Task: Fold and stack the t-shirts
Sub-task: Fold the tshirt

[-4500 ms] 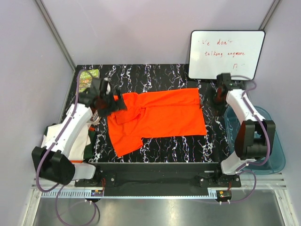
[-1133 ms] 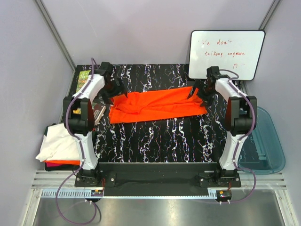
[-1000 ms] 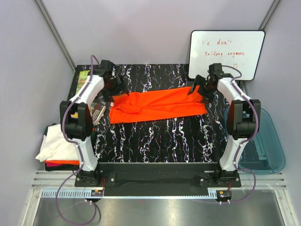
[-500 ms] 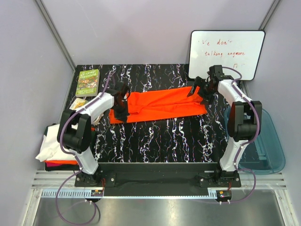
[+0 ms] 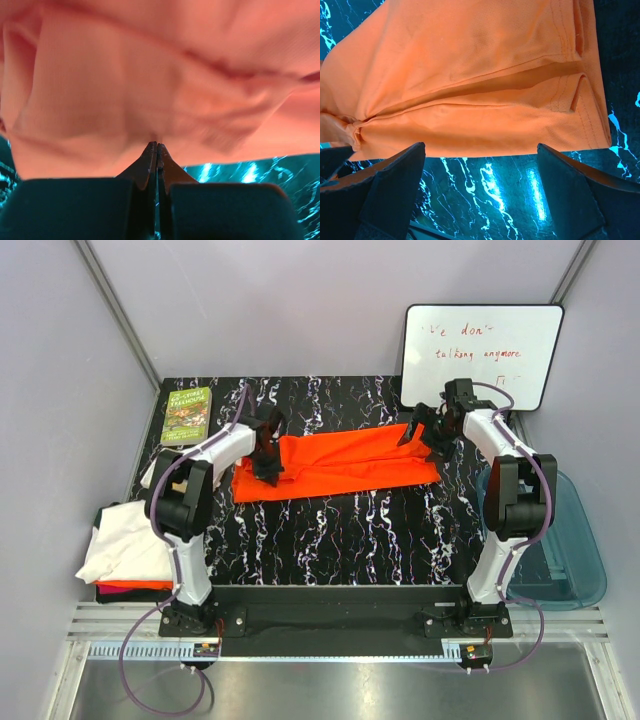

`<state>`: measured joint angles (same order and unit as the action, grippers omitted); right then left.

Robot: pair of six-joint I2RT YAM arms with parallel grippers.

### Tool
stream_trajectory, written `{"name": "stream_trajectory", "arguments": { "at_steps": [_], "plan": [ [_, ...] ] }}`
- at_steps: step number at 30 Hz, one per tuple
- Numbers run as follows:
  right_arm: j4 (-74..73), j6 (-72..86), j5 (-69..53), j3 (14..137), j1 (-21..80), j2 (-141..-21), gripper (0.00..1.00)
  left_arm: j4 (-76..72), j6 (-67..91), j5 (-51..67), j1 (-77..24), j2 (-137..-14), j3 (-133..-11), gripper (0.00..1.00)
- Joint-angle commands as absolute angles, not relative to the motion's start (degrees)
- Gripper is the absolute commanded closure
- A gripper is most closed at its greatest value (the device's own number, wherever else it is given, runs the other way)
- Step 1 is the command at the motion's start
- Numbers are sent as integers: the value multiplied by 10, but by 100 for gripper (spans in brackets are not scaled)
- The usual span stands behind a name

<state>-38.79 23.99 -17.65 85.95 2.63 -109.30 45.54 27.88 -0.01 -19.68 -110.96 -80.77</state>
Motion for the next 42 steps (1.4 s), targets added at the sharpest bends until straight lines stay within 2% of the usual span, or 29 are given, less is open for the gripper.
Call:
{"name": "stream_trajectory", "arguments": {
  "at_steps": [1, 12, 21, 26, 30, 36, 37, 42],
  "plan": [
    [-383, 236, -186, 855, 26, -1085, 0, 445, 273, -4, -198, -1136, -867, 100],
    [-384, 239, -192, 852, 27, -1083, 0, 445, 285, -10, -194, -1207, -962, 100],
    [-386, 237, -193, 825, 27, -1066, 0, 432, 312, -36, -185, -1273, -1124, 100],
    [-385, 233, -192, 808, 26, -1057, 0, 437, 296, 11, -177, -1281, -1182, 100],
    [-387, 232, -188, 801, 27, -1056, 0, 436, 276, 24, -182, -1223, -1093, 100],
    [-385, 233, -189, 810, 27, -1066, 0, 401, 279, 1, -186, -1059, -861, 100],
    [-385, 233, -190, 814, 27, -1069, 0, 395, 279, 2, -186, -1046, -814, 100],
    [-385, 233, -198, 824, 28, -1083, 0, 367, 287, 1, -186, -1022, -734, 100]
  ]
}}
